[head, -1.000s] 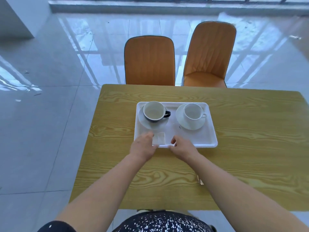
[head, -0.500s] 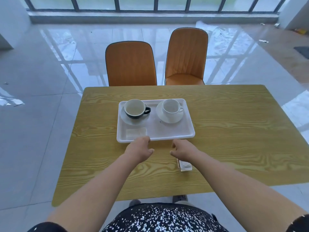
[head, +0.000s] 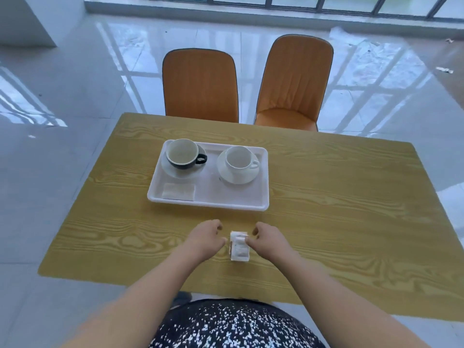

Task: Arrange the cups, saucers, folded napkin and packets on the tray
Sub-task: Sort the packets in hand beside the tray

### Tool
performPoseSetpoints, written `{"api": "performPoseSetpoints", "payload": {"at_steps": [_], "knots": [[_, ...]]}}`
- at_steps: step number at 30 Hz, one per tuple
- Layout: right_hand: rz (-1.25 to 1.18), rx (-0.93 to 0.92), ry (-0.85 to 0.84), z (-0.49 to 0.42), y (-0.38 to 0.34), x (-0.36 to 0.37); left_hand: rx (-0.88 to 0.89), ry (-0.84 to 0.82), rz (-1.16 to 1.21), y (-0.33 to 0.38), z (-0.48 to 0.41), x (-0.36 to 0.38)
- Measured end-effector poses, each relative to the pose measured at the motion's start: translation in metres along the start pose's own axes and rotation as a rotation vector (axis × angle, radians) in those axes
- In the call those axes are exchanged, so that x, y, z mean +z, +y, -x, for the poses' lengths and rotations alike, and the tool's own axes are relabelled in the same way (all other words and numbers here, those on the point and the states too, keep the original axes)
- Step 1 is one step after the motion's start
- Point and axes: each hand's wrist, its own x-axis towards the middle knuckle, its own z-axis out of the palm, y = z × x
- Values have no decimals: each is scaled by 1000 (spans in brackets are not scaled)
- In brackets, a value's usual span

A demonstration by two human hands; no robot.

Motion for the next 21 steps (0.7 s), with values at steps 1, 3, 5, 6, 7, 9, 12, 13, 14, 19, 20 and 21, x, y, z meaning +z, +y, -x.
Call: {"api": "performPoseSetpoints", "payload": {"at_steps": [1, 3, 5, 6, 7, 9, 12, 13, 14, 19, 20, 21], "knots": [[-16, 5, 1, 2, 3, 4, -24, 1, 45, 2, 3, 6], [-55, 21, 12, 5, 10, 16, -78, -5, 140, 3, 7, 17], [-101, 47, 18, 5, 13, 25, -125, -6, 224, 4, 7, 26], [-117, 63, 18, 4, 13, 29, -142, -6, 262, 4, 7, 28], [-121, 75, 20, 3, 13, 32, -156, -7, 300, 5, 7, 30], [-113, 90, 12, 3, 13, 36, -190, -24, 388, 5, 7, 34], [-120, 115, -12, 3, 12, 44, -239, -56, 495, 3, 10, 39], [-133, 127, -14, 3, 12, 45, -247, -64, 518, 3, 10, 40], [-149, 137, -13, 2, 11, 46, -250, -75, 542, 2, 10, 41], [-124, 181, 45, 4, 10, 46, -259, -186, 656, -6, 10, 38], [-116, 185, 59, 6, 11, 47, -257, -202, 673, -8, 11, 36], [-115, 188, 75, 8, 11, 48, -257, -214, 693, -11, 11, 35]]}}
